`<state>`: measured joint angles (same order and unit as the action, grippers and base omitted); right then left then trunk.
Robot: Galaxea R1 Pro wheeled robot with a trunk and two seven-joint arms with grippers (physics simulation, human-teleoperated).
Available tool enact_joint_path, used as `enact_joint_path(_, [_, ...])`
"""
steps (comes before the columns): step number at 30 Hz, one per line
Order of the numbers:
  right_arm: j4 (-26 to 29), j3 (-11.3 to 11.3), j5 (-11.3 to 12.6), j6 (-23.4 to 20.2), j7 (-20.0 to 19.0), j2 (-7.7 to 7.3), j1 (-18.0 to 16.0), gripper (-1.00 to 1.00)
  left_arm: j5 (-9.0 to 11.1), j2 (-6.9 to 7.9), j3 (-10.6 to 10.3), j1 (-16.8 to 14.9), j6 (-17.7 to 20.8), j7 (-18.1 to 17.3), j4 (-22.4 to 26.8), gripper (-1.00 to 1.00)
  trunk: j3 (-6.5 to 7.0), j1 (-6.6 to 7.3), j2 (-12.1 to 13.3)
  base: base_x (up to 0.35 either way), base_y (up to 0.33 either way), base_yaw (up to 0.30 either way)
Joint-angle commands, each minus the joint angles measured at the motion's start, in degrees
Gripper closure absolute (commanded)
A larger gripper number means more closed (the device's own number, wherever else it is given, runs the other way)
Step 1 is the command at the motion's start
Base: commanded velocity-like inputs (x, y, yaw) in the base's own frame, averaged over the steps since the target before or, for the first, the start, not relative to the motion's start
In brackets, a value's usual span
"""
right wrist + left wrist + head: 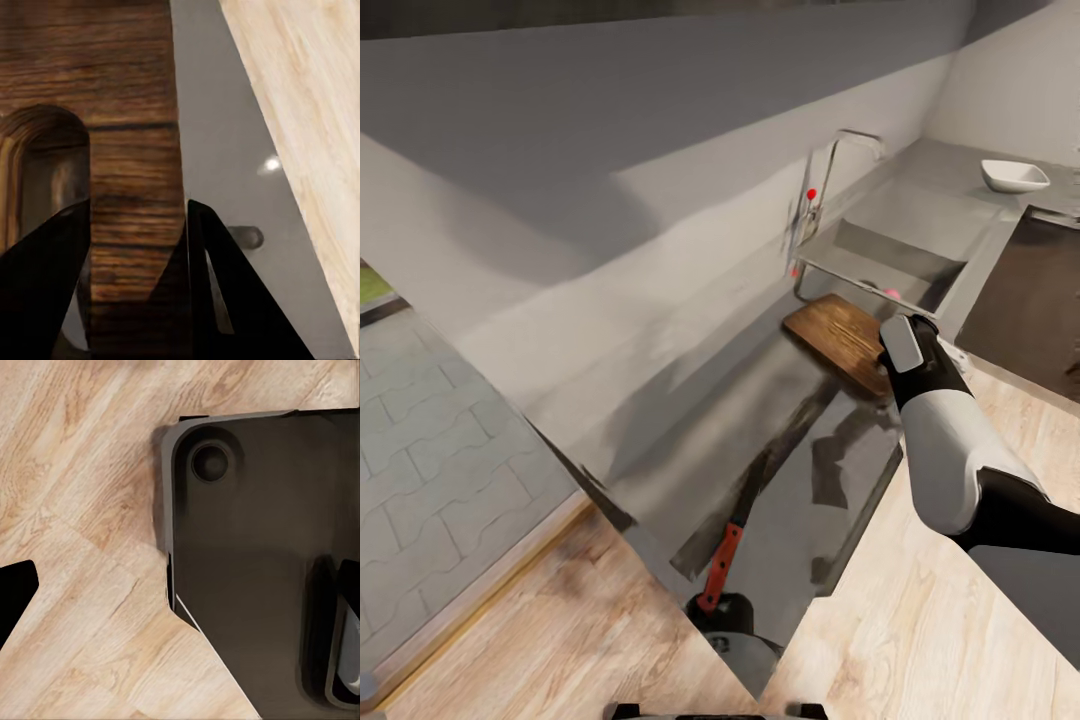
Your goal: In the kitchen, take the Vidalia onion out of the sink, dice it on the chopping board with the paring knife, put the diced onion into the bowl on the countertop, then place both the paring knife and the chopping board into the sink.
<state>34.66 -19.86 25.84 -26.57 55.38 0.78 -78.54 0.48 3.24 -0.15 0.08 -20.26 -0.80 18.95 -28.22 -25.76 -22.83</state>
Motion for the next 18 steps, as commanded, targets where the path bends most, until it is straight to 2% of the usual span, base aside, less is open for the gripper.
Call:
enact_joint_path(1, [0.2, -0.1, 0.0, -0.7, 0.2, 0.06, 0.0, 1.00, 0.1, 0.01, 0.0, 0.0, -0.1, -0.1, 0.0, -1.00, 0.02, -0.03, -0.1, -0.081, -0.240, -0.005])
enact_joint_path(5, [0.3, 0.1, 0.0, -1.2, 0.0, 0.34, 0.0, 1.00, 0.1, 0.01, 0.0, 0.0, -0.1, -0.1, 0.0, -1.00, 0.37, -0.03, -0.1, -0.083, -0.241, -0.002])
enact_joint_path(7, [0.4, 0.5, 0.0, -1.5, -0.1, 0.94, 0.0, 1.00, 0.1, 0.01, 0.0, 0.0, -0.1, -0.1, 0.0, -1.00, 0.55, -0.03, -0.1, -0.105, -0.247, 0.000])
enact_joint_path(11, [0.4, 2.9, -0.1, -1.9, -0.1, 2.20, 0.0, 1.00, 0.1, 0.01, 0.0, 0.0, -0.2, -0.1, 0.0, -1.00, 0.91, -0.03, -0.1, -0.202, -0.240, 0.000])
enact_joint_path(12, [0.4, 4.5, -0.2, -2.0, -0.4, 2.42, 0.0, 1.00, 0.1, 0.01, 0.0, 0.0, -0.2, -0.1, 0.0, -1.00, 0.97, -0.03, -0.1, -0.209, -0.212, 0.000])
enact_joint_path(13, [0.4, 5.1, -0.2, -2.0, -0.7, 2.47, 0.0, 1.00, 0.1, 0.01, 0.0, 0.0, -0.2, -0.1, 0.0, -1.00, 1.00, -0.03, -0.1, -0.164, -0.186, 0.000])
enact_joint_path(18, [1.1, 6.1, -0.2, -6.3, -7.4, 2.48, 0.0, 1.00, 0.1, -0.14, 0.0, 0.0, -0.2, -0.1, -1.3, -1.00, 1.04, -0.03, -0.1, -0.038, -0.047, 0.000])
